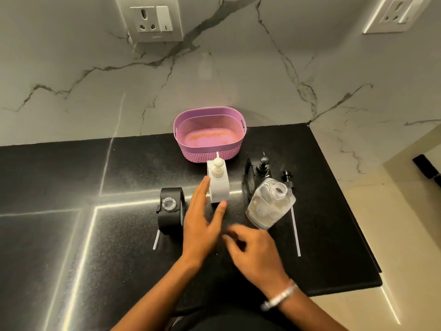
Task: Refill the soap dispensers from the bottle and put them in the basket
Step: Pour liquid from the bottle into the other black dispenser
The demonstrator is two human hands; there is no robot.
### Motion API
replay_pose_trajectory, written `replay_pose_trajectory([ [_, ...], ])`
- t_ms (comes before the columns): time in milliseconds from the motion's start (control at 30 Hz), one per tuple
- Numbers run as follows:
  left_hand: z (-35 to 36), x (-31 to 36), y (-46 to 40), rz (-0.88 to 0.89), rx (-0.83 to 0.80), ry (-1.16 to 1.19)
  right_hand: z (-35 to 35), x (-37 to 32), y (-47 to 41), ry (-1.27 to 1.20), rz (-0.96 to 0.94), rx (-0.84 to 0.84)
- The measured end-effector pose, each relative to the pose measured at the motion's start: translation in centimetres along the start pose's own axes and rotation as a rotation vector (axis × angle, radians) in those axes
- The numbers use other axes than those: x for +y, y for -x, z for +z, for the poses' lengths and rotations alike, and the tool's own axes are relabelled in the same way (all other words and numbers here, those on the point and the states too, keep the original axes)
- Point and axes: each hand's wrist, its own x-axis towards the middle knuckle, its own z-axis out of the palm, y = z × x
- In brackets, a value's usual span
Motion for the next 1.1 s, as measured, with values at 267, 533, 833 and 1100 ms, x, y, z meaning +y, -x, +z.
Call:
replay_pose_trajectory([
  [267, -3.8, -3.0, 3.5, 0.036, 0.427, -0.289, -5.2, 7.0, 2.6, -0.261, 0.242, 0.420],
  [533, -2.8, -4.7, 2.4, -0.218, 0.514, -0.147, -1.9, 8.3, -2.7, -0.397, 0.221, 0.252],
  [833, -3.3, -4.9, 2.5, -0.289, 0.519, -0.142, -3.1, 8.1, -2.7, -0.424, 0.076, 0.039],
  [1100, -2.4, -6.5, 5.2, -0.349, 0.568, -0.158, -5.2, 5.9, -4.0, -0.271, -0.044, -0.309],
])
